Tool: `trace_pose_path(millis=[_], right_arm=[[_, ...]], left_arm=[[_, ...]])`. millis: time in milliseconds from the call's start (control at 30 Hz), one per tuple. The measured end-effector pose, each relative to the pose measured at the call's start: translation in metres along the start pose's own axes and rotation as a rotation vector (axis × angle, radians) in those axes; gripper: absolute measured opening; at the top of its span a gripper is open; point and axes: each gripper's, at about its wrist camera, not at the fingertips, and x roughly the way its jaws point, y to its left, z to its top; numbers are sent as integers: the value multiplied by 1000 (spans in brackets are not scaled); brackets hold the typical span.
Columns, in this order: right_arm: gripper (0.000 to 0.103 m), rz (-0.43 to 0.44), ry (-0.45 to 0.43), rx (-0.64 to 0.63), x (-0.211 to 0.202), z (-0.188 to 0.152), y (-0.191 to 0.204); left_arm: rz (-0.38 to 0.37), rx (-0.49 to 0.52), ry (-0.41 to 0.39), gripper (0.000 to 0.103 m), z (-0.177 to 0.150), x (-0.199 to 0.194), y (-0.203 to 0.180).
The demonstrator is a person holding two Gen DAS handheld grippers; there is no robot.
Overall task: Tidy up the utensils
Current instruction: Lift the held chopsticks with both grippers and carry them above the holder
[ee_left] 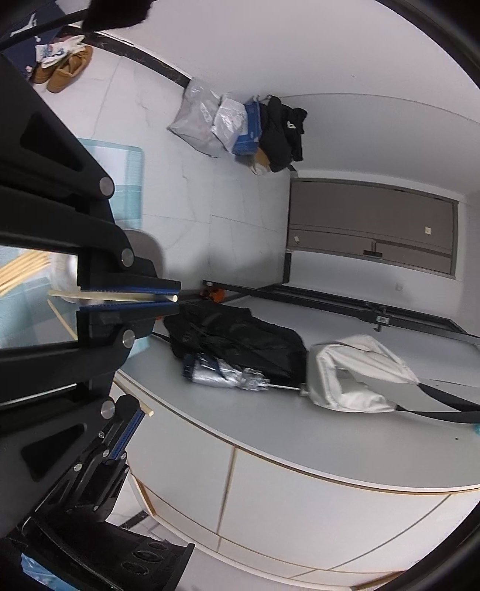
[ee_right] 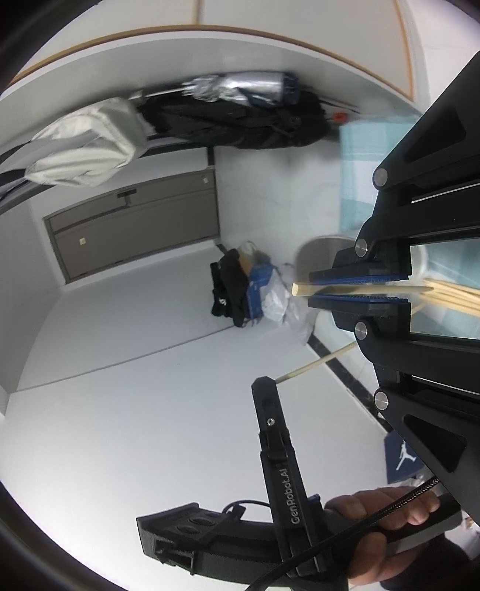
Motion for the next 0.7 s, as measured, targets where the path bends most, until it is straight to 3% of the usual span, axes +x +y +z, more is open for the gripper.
trace_pose_path(millis=[400,700], right_arm=[[5,19,-52,-64,30,84,2],[5,10,7,-149,86,93,-11]], left_arm=[[-26,17,-38,1,55,21,12],[-19,32,31,1,52,64,36]])
